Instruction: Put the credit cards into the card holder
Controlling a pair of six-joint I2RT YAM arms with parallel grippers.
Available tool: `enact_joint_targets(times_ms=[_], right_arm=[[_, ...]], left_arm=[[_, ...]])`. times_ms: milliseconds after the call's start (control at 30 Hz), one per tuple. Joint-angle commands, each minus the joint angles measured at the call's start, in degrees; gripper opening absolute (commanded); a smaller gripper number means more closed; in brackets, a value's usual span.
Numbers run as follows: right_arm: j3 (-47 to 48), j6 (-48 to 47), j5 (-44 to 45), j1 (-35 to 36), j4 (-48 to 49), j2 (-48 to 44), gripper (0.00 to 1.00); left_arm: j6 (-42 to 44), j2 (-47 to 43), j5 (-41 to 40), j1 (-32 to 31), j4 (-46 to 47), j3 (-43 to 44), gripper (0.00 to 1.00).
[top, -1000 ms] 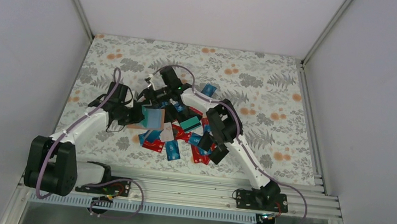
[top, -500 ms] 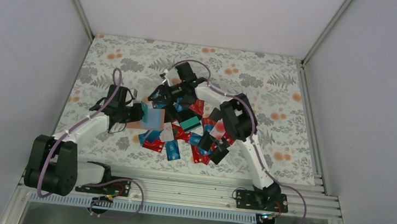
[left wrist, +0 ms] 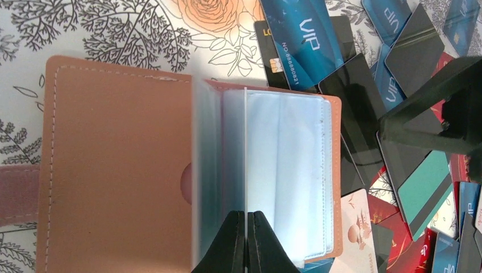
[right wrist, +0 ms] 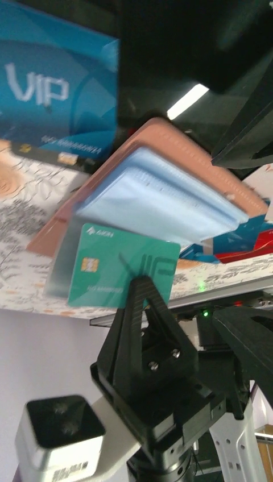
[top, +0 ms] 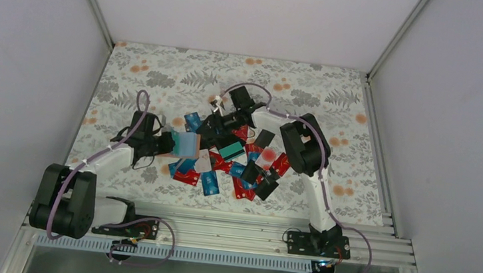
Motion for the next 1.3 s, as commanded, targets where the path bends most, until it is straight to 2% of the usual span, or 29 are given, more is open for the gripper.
enact_joint_targets(times_ms=[0, 267, 633, 1267], right_arm=[[-3.2, -1.5, 0.3, -0.2, 2.4, -2.0, 0.63], [-5.7, -1.2, 0.3, -0.1, 3.8, -2.5, 0.61], [-4.5, -0.9, 0.4, 0.0, 3.0, -2.0, 0.56], [-3.4, -0.3, 0.6, 1.5, 3.0, -0.5, 0.56]], left_arm=[[-1.6, -0.2, 0.8, 0.0, 3.8, -1.6, 0.02], [-1.6, 0.4, 1.7, 0.0, 5.3, -2.7, 0.02], [-1.3, 0.4, 4.0, 0.0, 7.4, -2.9, 0.02], [-3.2, 3.8, 7.3, 0.1, 10.4, -5.3, 0.02]])
